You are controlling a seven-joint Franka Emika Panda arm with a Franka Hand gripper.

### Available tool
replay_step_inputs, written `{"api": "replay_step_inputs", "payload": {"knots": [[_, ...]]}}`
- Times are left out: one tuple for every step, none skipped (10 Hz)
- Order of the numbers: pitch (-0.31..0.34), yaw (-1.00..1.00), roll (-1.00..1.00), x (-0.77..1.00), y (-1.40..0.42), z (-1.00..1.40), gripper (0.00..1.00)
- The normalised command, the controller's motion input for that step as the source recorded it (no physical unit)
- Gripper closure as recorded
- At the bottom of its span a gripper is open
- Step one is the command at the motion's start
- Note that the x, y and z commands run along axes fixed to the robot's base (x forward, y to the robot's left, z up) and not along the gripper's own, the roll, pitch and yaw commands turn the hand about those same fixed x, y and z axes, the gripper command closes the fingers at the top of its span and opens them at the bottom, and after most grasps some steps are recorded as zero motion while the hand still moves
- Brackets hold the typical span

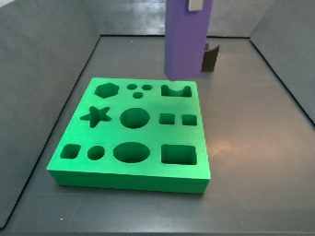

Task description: Insert the arch object.

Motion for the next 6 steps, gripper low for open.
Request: {"api": "replay_step_inputs", "payload": {"knots": [[0.016,-1.00,0.05,-0.01,0.00,-0.25,1.00],[0.020,-1.00,0.06,-0.03,0.00,-0.29,1.00],[0.014,-1.00,0.06,-0.03,0.00,-0.32,1.00],[0.000,-1.00,0.08,0.00,0.00,-0.37,1.00],[0.053,-0.74,0.11,0.17,0.00,-0.38,1.00],[0.011,-0.08,0.13,-0.03,0.00,-0.23,1.00]]}}
